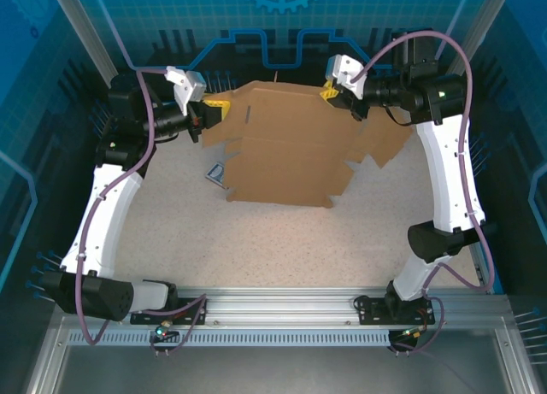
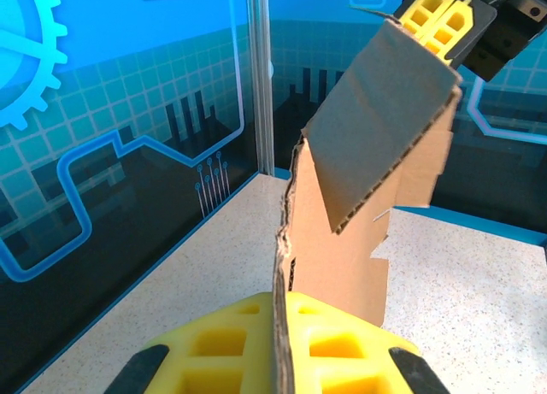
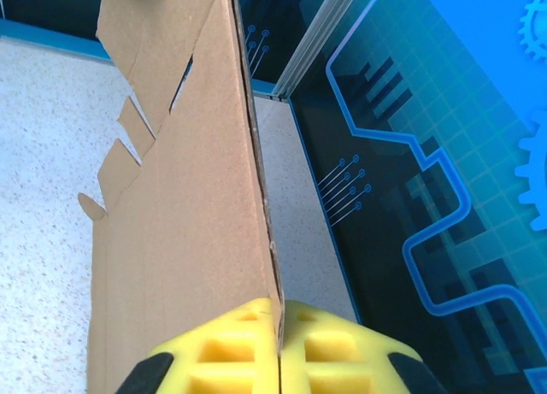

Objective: Fold the paper box

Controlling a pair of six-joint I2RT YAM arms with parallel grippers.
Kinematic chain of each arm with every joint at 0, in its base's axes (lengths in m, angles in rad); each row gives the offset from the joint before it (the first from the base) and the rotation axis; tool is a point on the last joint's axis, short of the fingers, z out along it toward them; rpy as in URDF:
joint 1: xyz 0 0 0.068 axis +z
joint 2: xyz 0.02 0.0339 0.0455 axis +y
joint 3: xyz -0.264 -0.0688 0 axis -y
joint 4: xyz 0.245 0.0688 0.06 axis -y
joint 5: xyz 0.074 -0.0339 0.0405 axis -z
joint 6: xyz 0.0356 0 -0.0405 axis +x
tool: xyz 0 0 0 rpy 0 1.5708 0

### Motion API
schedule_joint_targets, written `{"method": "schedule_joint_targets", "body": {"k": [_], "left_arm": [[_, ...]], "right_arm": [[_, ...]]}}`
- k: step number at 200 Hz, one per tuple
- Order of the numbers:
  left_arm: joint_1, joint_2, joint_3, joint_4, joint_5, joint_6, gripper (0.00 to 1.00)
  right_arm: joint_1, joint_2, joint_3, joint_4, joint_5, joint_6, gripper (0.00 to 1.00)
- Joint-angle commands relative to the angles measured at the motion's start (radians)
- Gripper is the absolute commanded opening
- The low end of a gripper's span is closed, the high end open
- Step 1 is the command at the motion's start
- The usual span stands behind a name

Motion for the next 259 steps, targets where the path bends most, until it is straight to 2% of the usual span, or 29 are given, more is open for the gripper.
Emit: {"method": "schedule_joint_targets", "body": {"k": [1,14,51,71,105,129,157,177,225,259], "left_arm": [[-0.004,0.003,0.028,0.014,-0.013,0.019,0.00],[-0.005,0.000,0.016,0.025,-0.021,0.013,0.07],[-0.004,-0.015,-0.047,0.073,-0.046,-0.001,0.51],[-0.003,-0.019,-0.096,0.114,-0.074,-0.004,0.68],[-0.002,0.018,-0.109,0.154,-0.106,0.000,0.82],[0.000,0.051,-0.087,0.164,-0.102,0.001,0.85],[0.001,0.074,-0.066,0.171,-0.064,-0.014,0.85],[0.001,0.083,-0.057,0.191,-0.019,-0.043,0.78],[-0.002,0.054,-0.094,0.301,0.084,-0.145,0.48],[-0.001,0.035,-0.107,0.337,0.103,-0.214,0.14]], "right_arm": [[-0.021,-0.023,0.018,-0.010,-0.021,0.029,0.00],[-0.029,-0.031,0.005,-0.004,-0.037,0.046,0.00],[-0.061,-0.086,-0.069,0.044,-0.096,0.097,0.00],[-0.082,-0.117,-0.104,0.064,-0.133,0.107,0.00],[-0.111,-0.142,-0.134,0.069,-0.180,0.117,0.00],[-0.125,-0.151,-0.146,0.066,-0.195,0.116,0.00],[-0.131,-0.155,-0.154,0.073,-0.213,0.116,0.00],[-0.134,-0.155,-0.160,0.082,-0.229,0.119,0.00],[-0.136,-0.168,-0.197,0.131,-0.225,0.150,0.00],[-0.139,-0.214,-0.285,0.248,-0.184,0.206,0.00]]}}
